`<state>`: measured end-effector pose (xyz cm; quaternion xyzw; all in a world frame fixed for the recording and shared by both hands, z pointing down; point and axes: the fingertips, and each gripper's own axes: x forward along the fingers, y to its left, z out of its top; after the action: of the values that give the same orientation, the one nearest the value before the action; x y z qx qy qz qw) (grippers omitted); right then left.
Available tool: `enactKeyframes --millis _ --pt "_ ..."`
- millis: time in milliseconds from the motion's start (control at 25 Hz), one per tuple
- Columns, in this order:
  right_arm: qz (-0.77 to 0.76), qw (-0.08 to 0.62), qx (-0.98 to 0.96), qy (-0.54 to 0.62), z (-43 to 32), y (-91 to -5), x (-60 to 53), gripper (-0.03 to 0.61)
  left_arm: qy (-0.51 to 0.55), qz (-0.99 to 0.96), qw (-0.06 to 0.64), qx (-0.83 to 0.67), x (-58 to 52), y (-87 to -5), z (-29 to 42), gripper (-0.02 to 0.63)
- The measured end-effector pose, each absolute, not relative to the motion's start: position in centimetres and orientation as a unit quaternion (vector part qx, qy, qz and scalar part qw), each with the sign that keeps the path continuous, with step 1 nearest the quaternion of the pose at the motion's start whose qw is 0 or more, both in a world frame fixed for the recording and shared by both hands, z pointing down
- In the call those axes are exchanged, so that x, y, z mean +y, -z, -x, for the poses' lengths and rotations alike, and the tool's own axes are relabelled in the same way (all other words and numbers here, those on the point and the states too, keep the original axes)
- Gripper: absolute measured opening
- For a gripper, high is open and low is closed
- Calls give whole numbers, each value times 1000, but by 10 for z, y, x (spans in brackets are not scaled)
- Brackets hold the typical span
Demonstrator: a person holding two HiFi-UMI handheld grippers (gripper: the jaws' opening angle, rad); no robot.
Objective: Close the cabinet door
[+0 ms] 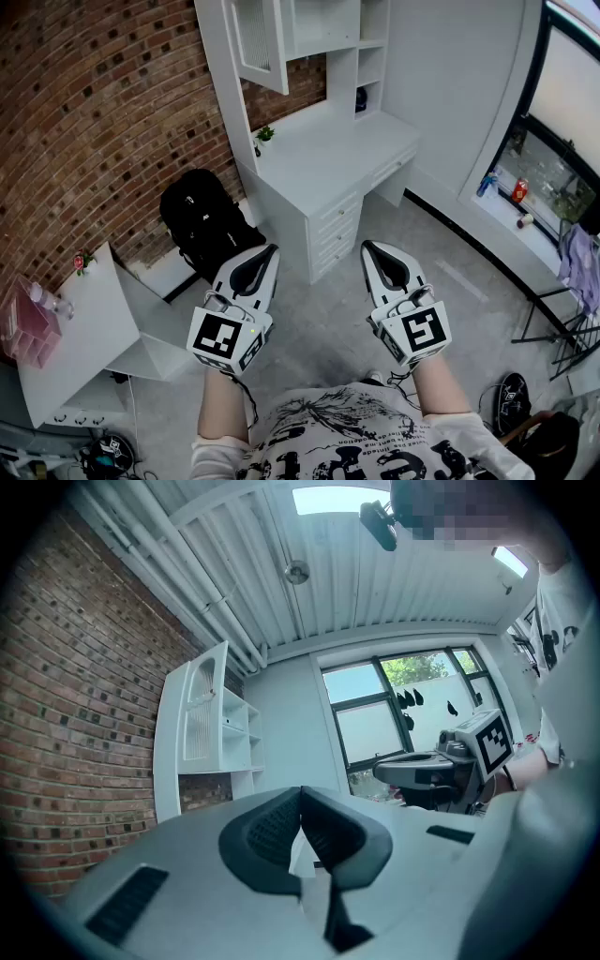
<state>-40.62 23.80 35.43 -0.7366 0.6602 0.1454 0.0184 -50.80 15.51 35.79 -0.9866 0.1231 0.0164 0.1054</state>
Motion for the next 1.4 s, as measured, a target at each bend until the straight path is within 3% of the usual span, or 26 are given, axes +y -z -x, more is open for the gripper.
enactKeyframes --millis 480,520,560,600,760,960,1400 --pt "743 -8 652 -147 412 -358 213 14 -47 989 81 113 129 -355 509 14" --pt "744 -1 652 -146 409 -358 210 14 -62 988 75 117 125 -352 507 48" --pt "745 5 651 -144 406 -358 208 14 -77 987 70 119 120 -349 505 230" --pt "745 7 651 -143 402 -359 205 14 -91 986 65 121 116 -346 502 344" --pt "745 -3 651 -145 384 -359 190 14 -95 988 39 119 96 -343 484 344" --pt "733 -10 668 -130 343 -369 166 14 -71 987 56 130 76 -350 443 344" --pt "648 -9 754 -112 165 -358 54 14 -76 967 56 236 -2 -329 284 344"
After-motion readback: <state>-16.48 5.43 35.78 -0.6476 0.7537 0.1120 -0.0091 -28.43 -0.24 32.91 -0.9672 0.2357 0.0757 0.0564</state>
